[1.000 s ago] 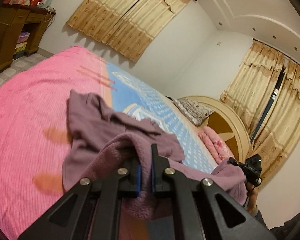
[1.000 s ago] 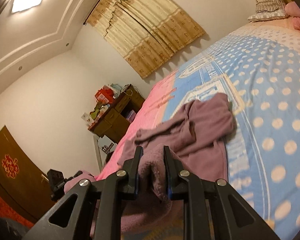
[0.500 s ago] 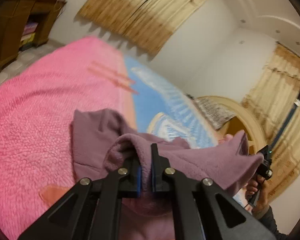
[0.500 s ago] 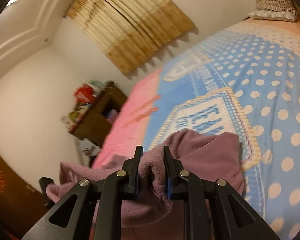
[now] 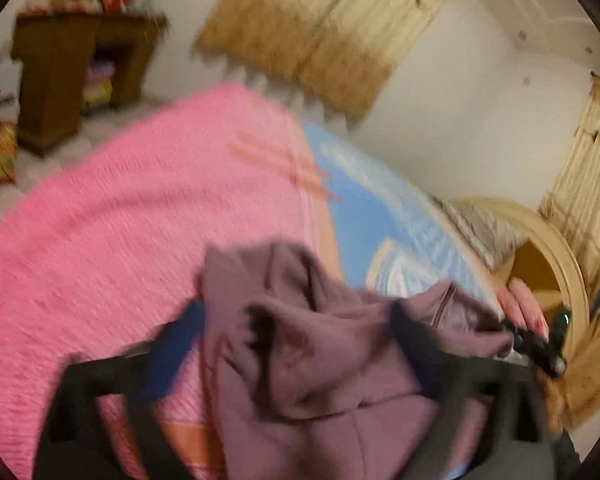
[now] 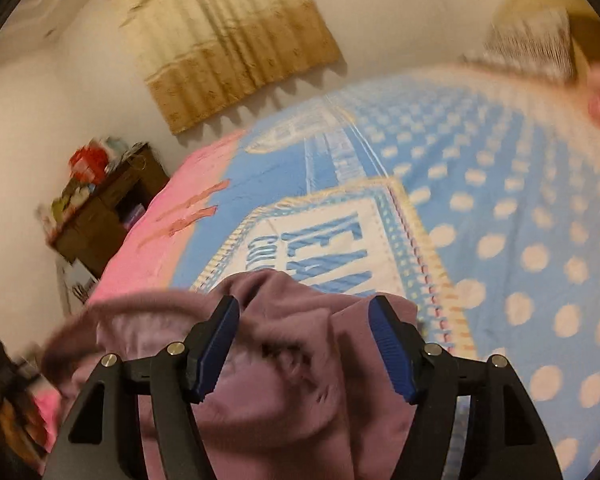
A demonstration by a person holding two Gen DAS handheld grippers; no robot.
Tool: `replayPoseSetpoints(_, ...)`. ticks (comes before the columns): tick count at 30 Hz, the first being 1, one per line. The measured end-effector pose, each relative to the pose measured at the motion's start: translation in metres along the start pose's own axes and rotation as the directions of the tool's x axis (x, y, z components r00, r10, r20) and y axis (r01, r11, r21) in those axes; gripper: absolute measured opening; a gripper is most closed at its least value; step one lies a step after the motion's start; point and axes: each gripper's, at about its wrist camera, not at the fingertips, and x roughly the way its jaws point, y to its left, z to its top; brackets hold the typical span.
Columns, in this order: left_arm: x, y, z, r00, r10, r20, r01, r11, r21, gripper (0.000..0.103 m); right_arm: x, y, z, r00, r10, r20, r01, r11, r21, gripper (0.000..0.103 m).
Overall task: Fold large clothes
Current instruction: 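Lift the side edge with both tools and fold it across the zipper, then open both tools and release the folded jacket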
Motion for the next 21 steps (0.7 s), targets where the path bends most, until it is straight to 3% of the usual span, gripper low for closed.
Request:
replayPoseSetpoints(2, -0.012, 0.006, 0.005, 0.999, -0.045, 0.02, 0.046, 0.998, -0.04, 0.103, -0.016, 0.014, -0.008, 1.0, 0.003, 0.02, -0.002, 0.999, -0.046, 0.068)
replayPoseSetpoints(6, -0.015, 0.013, 0.002, 0.999, -0.014, -0.037, 0.01, 0.996, -0.093, 0.103, -0.04, 0.051, -0.031, 0.998, 0.068, 0.003, -0.067, 0.991, -0.119, 0.068)
replayPoseSetpoints(8, -0.015, 0.01, -0.015, 0.997, 0.018, -0.076, -0.024, 0.997, -0.072, 0.103, -0.036, 0.077, -0.049, 0.989, 0.112, -0.1, -0.129, 0.974, -0.184, 0.068)
replayPoseSetpoints(10, -0.011, 0.003, -0.026, 0.995, 0.019, -0.1, -0.024, 0.999, -0.041, 0.103, -0.02, 0.098, -0.067, 0.968, 0.107, -0.227, -0.164, 0.954, -0.252, 0.068)
replayPoseSetpoints(12, -0.009, -0.001, -0.04, 0.99, 0.059, -0.127, -0.06, 0.998, -0.003, 0.103, -0.004, 0.114, -0.078, 0.952, 0.086, -0.293, -0.176, 0.939, -0.296, 0.068)
replayPoseSetpoints(16, -0.004, -0.008, -0.052, 0.985, 0.083, -0.152, -0.081, 0.997, 0.018, 0.103, 0.017, 0.128, -0.061, 0.958, 0.101, -0.269, -0.176, 0.946, -0.272, 0.068)
replayPoseSetpoints(18, 0.001, -0.009, -0.053, 0.984, 0.092, -0.151, -0.089, 0.996, 0.024, 0.103, 0.038, 0.126, -0.041, 0.966, 0.094, -0.239, -0.146, 0.967, -0.209, 0.068)
replayPoseSetpoints(21, 0.013, -0.01, -0.054, 0.972, 0.16, -0.172, -0.149, 0.986, 0.079, 0.103, 0.09, 0.117, -0.015, 0.975, -0.089, -0.204, 0.043, 0.975, -0.217, 0.068)
